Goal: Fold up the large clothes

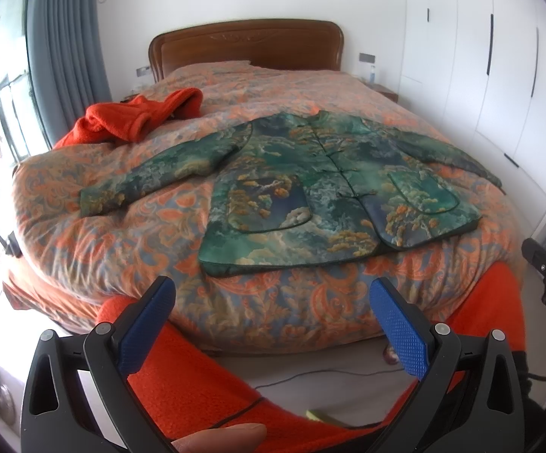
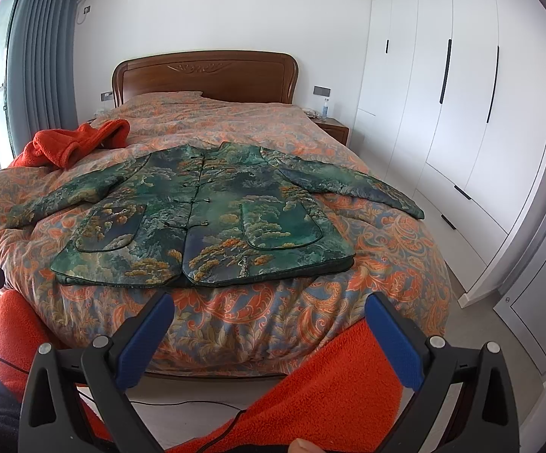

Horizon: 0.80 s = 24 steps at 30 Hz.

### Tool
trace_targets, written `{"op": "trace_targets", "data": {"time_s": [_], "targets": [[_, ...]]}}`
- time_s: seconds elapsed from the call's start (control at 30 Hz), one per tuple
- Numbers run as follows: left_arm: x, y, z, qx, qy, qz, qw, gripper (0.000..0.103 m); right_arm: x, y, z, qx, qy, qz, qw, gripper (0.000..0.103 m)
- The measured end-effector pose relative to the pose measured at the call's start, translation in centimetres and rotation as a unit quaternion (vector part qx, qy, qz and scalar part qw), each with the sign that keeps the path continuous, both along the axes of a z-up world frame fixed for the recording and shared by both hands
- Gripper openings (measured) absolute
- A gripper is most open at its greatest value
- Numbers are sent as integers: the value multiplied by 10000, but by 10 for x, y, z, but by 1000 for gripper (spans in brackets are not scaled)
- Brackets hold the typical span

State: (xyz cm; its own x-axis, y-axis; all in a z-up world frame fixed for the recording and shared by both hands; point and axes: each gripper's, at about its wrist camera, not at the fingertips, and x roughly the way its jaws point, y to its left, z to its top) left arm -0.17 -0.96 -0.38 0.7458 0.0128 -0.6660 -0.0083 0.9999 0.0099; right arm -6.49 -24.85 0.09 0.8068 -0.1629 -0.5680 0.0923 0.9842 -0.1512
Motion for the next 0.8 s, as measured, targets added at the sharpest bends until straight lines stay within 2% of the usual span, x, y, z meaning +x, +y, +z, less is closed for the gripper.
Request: {"op": "trace_targets", "data": {"time_s": [0.8], "targets": [[4,2,2,12,2,0,10000,103,4,2,0,-43,16,61,10000,103]]}}
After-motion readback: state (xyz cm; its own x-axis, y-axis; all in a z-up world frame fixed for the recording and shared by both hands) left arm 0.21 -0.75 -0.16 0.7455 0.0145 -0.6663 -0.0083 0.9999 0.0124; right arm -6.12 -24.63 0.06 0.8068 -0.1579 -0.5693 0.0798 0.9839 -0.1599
